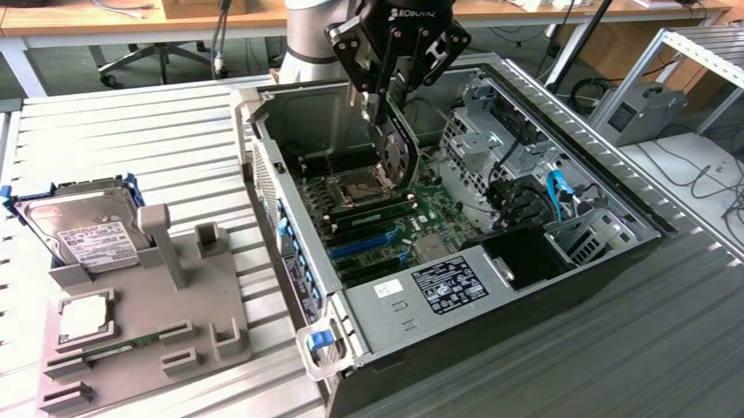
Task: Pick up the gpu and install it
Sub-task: 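Pick up the gpu and move the gpu toward the slot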
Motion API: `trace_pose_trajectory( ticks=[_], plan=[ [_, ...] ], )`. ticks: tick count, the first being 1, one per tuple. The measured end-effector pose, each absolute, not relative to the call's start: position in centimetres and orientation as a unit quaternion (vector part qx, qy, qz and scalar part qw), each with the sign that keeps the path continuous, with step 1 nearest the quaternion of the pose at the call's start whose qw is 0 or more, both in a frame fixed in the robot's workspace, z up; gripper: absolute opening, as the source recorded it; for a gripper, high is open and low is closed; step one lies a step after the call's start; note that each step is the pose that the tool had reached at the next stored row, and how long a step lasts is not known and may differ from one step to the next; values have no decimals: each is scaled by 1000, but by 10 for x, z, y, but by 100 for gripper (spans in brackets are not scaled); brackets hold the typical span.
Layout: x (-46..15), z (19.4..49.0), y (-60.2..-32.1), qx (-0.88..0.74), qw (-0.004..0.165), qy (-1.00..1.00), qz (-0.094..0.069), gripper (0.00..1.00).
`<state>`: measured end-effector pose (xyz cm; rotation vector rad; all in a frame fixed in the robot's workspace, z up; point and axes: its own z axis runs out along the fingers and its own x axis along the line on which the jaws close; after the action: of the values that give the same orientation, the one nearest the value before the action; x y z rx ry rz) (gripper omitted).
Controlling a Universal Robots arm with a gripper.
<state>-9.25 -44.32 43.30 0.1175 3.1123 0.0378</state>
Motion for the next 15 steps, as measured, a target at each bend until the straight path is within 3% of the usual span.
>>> trace_pose_trajectory(
  ticks=[15],
  plan=[
    [-72,428,-437,38,13,999,12,26]
  ],
)
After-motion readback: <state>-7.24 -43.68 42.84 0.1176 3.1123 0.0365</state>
